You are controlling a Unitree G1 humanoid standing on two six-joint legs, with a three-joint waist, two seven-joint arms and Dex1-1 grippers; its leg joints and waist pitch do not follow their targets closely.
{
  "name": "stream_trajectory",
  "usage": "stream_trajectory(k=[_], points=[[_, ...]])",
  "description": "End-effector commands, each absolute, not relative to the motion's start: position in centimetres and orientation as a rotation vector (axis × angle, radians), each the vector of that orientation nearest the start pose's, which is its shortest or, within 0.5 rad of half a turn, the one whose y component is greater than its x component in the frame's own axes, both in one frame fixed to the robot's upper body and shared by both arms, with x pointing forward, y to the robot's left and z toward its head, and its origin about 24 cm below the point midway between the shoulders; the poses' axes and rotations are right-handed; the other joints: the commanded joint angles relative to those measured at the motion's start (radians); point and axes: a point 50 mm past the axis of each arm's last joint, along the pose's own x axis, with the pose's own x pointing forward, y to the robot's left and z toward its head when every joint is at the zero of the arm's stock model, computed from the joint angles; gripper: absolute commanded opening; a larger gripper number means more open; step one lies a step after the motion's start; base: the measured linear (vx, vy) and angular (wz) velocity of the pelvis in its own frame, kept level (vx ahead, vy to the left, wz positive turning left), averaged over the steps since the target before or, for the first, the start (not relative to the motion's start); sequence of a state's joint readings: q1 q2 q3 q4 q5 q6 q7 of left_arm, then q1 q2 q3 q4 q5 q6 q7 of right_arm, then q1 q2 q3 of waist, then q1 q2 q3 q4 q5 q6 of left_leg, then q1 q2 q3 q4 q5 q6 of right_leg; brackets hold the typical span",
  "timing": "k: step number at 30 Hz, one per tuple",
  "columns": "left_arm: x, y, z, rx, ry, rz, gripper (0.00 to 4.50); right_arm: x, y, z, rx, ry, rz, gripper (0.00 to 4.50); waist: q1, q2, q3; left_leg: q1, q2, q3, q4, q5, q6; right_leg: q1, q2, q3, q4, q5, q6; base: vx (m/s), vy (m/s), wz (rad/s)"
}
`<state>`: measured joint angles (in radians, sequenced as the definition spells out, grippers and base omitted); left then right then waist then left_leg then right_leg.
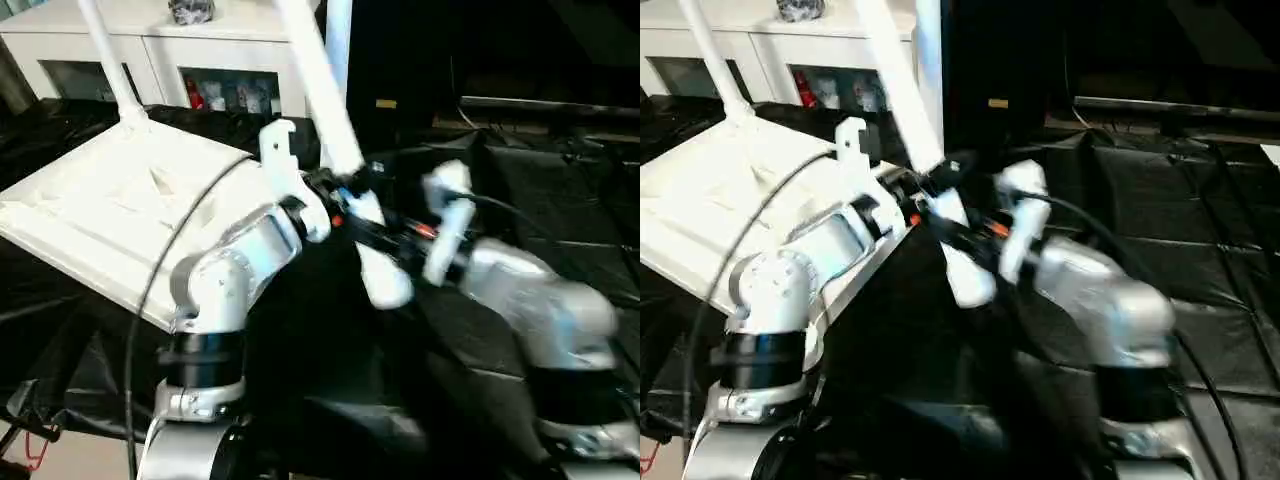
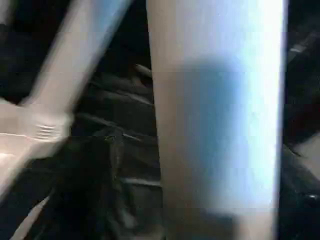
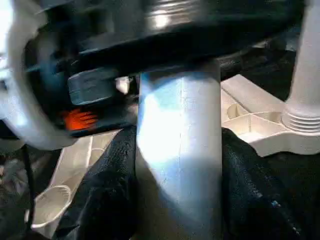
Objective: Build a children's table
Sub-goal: Pick table leg
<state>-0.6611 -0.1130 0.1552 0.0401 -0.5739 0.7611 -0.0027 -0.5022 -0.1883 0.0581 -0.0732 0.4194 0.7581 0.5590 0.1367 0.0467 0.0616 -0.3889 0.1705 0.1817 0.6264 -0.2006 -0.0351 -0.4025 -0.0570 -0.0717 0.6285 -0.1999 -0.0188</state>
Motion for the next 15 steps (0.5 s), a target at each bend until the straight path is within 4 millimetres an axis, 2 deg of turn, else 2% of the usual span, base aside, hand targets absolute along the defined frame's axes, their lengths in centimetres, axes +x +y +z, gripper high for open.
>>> stream_trajectory(k=[1,4,6,9,11,15], points=[[34.2,7.3,16.3,-0.542,0.164,-0.385,3.55,30.6,-8.4,14.8,0.12,0.128,0.893,1.84,-0.005,-0.013,-0.077,0.014,0.058,-0.034,-0.074,-0.074,0.0,0.053,-0.093,0.058,-0.085,-0.168,-0.122,0.0,0.0,0.0],[34.4,7.4,16.4,-0.561,0.152,-0.341,3.31,30.7,-7.6,14.8,0.087,0.116,0.874,1.84,-0.004,-0.008,-0.078,0.015,0.06,-0.035,-0.073,-0.067,-0.001,0.051,-0.092,0.058,-0.082,-0.137,-0.132,0.0,0.0,0.0],[34.4,7.3,16.5,-0.574,0.15,-0.317,3.14,30.9,-7.3,14.7,0.069,0.11,0.857,1.84,-0.005,-0.008,-0.078,0.014,0.06,-0.034,-0.073,-0.068,-0.001,0.052,-0.092,0.058,-0.08,-0.119,-0.139,0.0,0.0,0.0],[34.5,7.1,16.8,-0.591,0.141,-0.308,3.03,31.1,-7.0,14.8,0.046,0.099,0.835,1.84,-0.006,-0.008,-0.076,0.014,0.059,-0.034,-0.073,-0.08,-0.002,0.053,-0.093,0.059,-0.082,-0.129,-0.141,0.0,0.0,0.0],[34.5,7.1,16.9,-0.591,0.137,-0.306,2.68,31.1,-6.9,14.8,0.037,0.093,0.827,1.84,-0.007,-0.008,-0.076,0.015,0.059,-0.034,-0.075,-0.091,-0.005,0.053,-0.093,0.059,-0.082,-0.139,-0.136,0.0,0.0,0.0],[34.1,6.7,17.4,-0.612,0.119,-0.336,2.48,31.0,-6.6,15.0,0.033,0.081,0.828,1.84,-0.007,-0.005,-0.075,0.016,0.06,-0.034,-0.076,-0.101,-0.008,0.051,-0.093,0.06,-0.084,-0.151,-0.133,0.0,0.0,0.0]])
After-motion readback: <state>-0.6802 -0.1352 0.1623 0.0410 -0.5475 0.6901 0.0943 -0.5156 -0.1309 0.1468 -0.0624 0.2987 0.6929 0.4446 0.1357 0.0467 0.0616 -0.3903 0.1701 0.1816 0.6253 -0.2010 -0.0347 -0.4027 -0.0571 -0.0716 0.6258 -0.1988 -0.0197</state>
